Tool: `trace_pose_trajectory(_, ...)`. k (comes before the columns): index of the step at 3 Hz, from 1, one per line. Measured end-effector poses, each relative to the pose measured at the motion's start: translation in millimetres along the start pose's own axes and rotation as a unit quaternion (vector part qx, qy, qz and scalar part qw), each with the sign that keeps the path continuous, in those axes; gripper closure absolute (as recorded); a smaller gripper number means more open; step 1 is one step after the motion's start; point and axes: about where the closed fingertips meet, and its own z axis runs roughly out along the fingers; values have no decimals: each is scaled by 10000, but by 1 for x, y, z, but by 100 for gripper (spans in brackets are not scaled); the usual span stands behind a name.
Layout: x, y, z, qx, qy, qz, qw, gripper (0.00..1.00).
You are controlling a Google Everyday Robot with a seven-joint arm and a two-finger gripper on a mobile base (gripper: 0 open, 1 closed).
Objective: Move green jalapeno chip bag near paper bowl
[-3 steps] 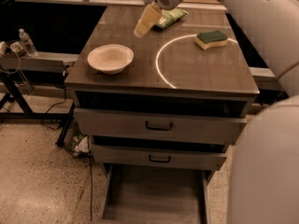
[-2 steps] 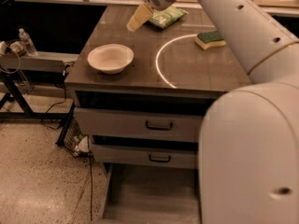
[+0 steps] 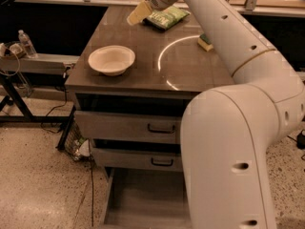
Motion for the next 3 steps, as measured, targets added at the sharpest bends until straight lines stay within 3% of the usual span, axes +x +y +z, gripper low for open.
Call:
trace_pose_trajectory(1, 4, 1, 7, 57, 19, 133, 9999, 0)
trace_pose_trajectory(2, 17, -16, 36, 368, -231, 775, 9960, 0)
trace_pose_trajectory(3, 24, -36, 55, 598, -540, 1267, 9887, 0)
